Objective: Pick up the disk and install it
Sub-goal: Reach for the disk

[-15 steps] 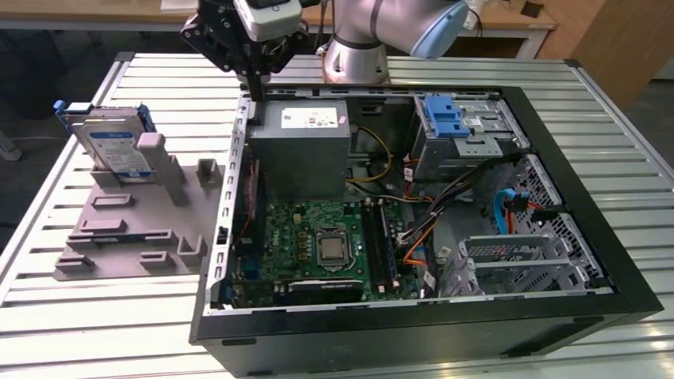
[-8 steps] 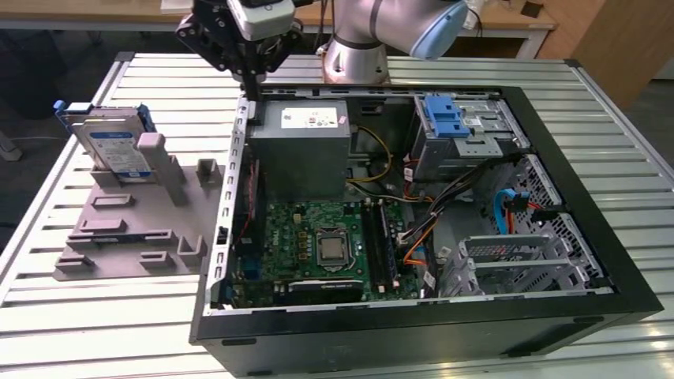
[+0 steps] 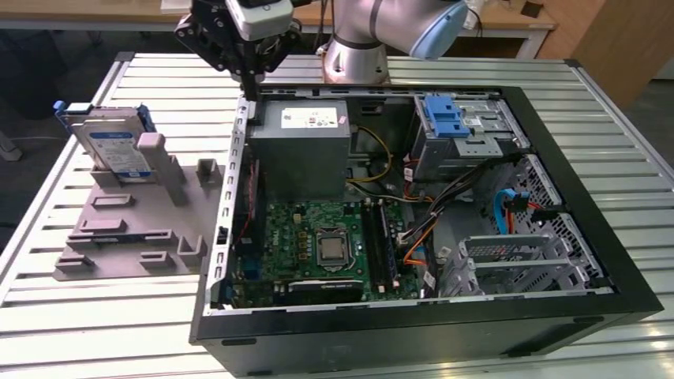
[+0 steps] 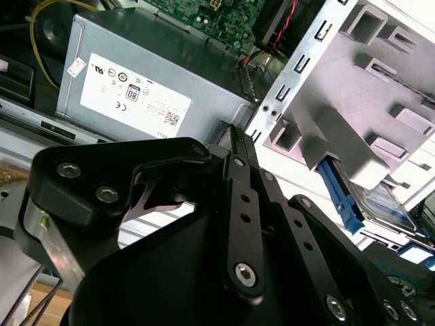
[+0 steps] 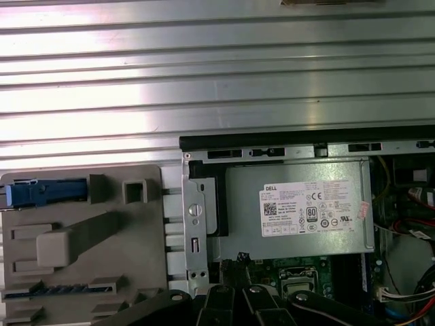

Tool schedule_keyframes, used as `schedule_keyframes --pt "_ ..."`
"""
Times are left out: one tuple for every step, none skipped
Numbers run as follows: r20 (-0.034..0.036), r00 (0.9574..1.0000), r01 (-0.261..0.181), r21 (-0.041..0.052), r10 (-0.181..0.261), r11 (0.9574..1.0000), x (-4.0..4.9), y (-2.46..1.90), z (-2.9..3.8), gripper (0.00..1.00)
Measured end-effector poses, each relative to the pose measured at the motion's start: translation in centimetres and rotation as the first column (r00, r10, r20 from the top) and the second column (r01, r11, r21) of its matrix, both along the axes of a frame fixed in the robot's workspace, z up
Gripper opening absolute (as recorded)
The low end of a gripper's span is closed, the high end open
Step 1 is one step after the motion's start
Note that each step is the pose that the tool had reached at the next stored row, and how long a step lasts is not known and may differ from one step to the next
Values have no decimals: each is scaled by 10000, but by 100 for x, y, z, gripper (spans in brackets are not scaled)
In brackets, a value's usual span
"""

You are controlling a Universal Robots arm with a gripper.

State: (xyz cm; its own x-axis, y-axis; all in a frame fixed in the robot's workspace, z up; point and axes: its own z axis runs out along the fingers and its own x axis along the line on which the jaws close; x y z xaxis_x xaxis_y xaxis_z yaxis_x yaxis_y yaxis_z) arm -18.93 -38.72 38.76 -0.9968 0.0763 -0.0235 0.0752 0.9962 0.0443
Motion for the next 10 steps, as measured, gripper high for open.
schedule_keyframes --pt "-1 10000 1 -1 -1 10000 -2 1 0 11" --pt "0 10000 1 0 -1 10000 -5 2 0 11" --pt "0 10000 -1 0 1 10000 -10 2 -1 11" --pt "1 10000 -1 1 1 10000 -17 2 -2 11" --pt "0 10000 0 1 0 10000 -22 4 -2 11" --pt "0 10000 0 0 0 10000 -27 4 -2 11" --pt "-1 10000 -1 0 1 10000 -32 5 -2 11" --pt "0 10000 0 0 0 10000 -37 7 -2 11" --pt "0 10000 -1 0 1 10000 -45 8 -2 11" --pt "-1 10000 -1 -1 1 10000 -53 9 -3 11"
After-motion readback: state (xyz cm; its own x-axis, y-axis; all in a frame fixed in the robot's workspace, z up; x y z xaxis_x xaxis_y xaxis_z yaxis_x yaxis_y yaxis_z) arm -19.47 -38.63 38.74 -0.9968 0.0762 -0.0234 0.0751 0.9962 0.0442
